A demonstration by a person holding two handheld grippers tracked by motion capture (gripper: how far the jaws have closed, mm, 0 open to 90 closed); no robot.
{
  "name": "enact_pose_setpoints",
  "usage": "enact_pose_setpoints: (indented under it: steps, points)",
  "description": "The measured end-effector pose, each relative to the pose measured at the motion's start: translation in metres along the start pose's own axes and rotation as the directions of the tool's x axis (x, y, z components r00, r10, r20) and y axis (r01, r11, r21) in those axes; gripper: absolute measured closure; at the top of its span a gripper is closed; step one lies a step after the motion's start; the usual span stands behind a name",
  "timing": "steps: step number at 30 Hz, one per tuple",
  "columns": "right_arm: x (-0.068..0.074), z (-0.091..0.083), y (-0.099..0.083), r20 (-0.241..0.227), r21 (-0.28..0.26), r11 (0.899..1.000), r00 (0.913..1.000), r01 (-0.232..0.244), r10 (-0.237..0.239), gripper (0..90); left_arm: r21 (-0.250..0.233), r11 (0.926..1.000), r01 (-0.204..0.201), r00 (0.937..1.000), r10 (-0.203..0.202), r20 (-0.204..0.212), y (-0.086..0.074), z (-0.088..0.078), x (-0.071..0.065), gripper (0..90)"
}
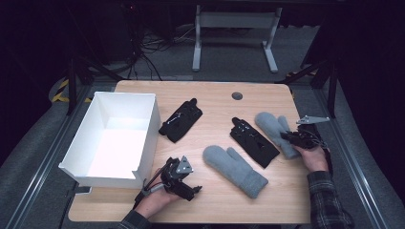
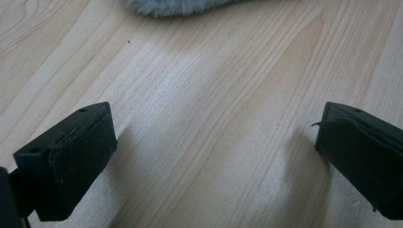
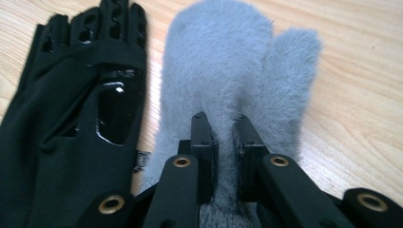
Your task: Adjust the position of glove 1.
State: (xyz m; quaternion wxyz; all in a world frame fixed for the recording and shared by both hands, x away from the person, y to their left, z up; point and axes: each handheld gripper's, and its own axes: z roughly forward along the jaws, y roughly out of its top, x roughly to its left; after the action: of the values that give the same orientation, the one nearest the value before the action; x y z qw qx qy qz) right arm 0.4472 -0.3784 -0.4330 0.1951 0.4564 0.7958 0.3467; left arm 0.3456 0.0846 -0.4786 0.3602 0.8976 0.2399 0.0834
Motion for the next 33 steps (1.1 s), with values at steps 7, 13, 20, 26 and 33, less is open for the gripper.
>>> enact_pose_setpoints:
  steps: [7,13,20,26,33]
  points:
    - [0.006,-0.018,0.004,-0.025,-0.053,0.999,0.9997,-0.008,0.007,82.9,0.000,1.0000,0.000,1.0000,0.000,0.000,0.000,0.000,0.000,0.2]
    - [0.012,-0.026,0.004,-0.054,-0.075,0.997,0.9984,-0.020,0.016,82.8,0.000,1.0000,0.000,1.0000,0.000,0.000,0.000,0.000,0.000,0.2]
    - [0.022,-0.032,0.006,-0.062,-0.085,0.996,0.9979,-0.021,0.016,82.8,0.000,1.0000,0.000,1.0000,0.000,0.001,0.000,0.000,0.000,0.2]
    - [0.030,-0.036,0.008,-0.079,-0.090,0.996,0.9968,-0.013,0.005,82.7,0.000,1.0000,0.000,1.0000,0.000,0.000,0.000,0.000,0.000,0.2]
    - [0.041,-0.040,0.009,-0.095,-0.097,0.995,0.9955,-0.006,-0.003,82.8,0.000,1.0000,0.000,1.0000,0.000,0.000,0.000,0.000,0.000,0.2]
